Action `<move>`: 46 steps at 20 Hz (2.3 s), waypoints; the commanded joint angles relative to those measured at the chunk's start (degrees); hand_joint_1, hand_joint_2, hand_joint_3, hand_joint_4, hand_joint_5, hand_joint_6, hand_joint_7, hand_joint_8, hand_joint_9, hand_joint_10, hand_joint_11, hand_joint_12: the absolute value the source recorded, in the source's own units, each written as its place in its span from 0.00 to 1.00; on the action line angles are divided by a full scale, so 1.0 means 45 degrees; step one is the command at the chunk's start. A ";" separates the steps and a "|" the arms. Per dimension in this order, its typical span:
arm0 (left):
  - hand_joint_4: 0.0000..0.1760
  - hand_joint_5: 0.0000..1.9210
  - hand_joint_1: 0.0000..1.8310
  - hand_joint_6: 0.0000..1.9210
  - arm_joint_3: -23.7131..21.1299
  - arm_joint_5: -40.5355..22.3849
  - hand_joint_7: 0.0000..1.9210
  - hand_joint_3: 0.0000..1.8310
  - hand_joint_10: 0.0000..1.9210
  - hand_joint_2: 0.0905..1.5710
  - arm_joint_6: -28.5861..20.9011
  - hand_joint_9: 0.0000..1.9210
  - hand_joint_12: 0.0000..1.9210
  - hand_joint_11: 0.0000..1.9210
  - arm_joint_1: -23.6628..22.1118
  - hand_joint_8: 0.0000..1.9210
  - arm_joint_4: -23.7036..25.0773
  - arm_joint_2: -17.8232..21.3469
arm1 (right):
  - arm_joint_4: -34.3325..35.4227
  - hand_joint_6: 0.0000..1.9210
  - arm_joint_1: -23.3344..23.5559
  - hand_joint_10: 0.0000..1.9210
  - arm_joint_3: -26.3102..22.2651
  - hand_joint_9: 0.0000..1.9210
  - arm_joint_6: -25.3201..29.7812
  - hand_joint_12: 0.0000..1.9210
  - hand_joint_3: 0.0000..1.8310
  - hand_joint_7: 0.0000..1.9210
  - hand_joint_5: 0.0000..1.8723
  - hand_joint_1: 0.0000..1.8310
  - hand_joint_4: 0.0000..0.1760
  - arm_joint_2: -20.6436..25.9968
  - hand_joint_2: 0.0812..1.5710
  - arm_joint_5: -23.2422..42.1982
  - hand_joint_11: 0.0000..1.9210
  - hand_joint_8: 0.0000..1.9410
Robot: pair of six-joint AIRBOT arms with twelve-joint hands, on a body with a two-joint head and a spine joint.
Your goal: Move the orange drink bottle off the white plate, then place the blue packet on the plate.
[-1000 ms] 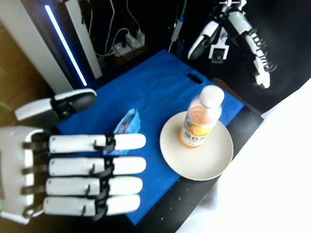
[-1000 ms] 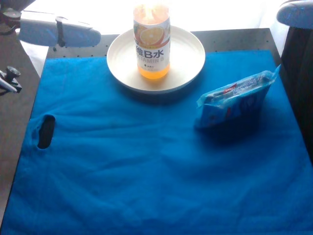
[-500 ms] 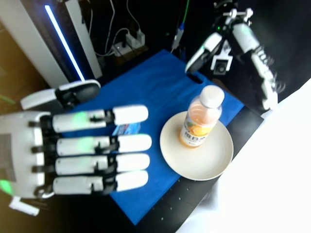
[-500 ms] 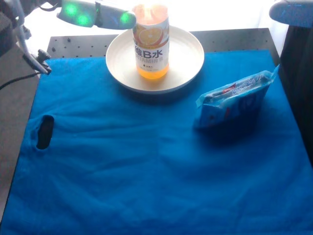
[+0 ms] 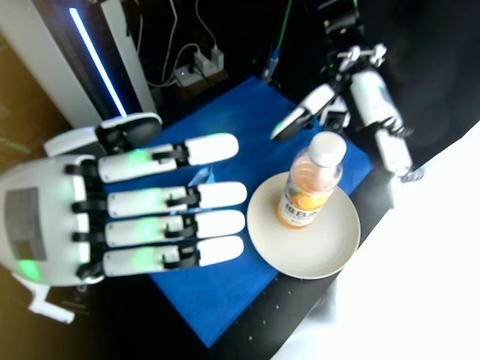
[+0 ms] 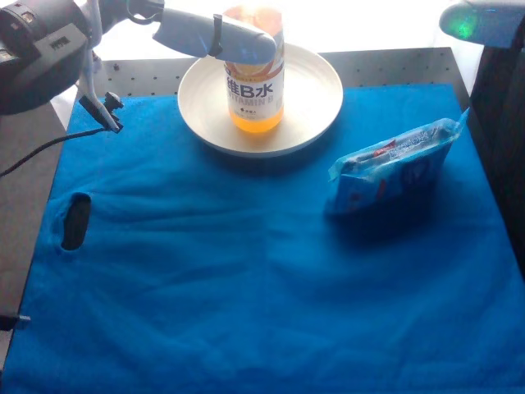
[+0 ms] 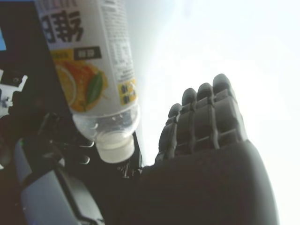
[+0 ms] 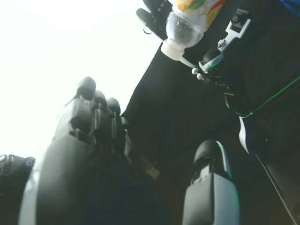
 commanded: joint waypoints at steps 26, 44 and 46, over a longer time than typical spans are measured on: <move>0.00 0.49 0.73 0.34 0.2020 -0.1115 0.57 0.00 0.39 0.64 -0.3385 0.54 0.54 0.32 0.0302 0.26 0.1337 -0.1793 | 0.0431 0.00 0.0411 0.00 -0.0142 0.07 0.0124 0.21 0.00 0.11 0.01 0.27 0.38 -0.0141 0.58 0.1592 0.00 0.00; 0.00 0.53 0.66 0.52 0.0988 -0.5117 0.45 0.00 0.02 0.71 -0.7462 0.51 0.58 0.31 0.0007 0.58 0.3002 0.0169 | 0.0441 0.00 0.0410 0.00 -0.0335 0.07 0.0124 0.10 0.00 0.15 0.05 0.28 0.29 -0.0160 0.60 0.1751 0.02 0.00; 0.00 0.52 0.66 0.52 0.0396 -0.5258 0.44 0.00 0.01 0.71 -0.7547 0.50 0.65 0.25 0.0017 0.60 0.3457 0.0746 | 0.0450 0.00 0.0410 0.00 -0.0347 0.07 0.0124 0.10 0.00 0.15 0.04 0.28 0.32 -0.0159 0.60 0.1751 0.01 0.00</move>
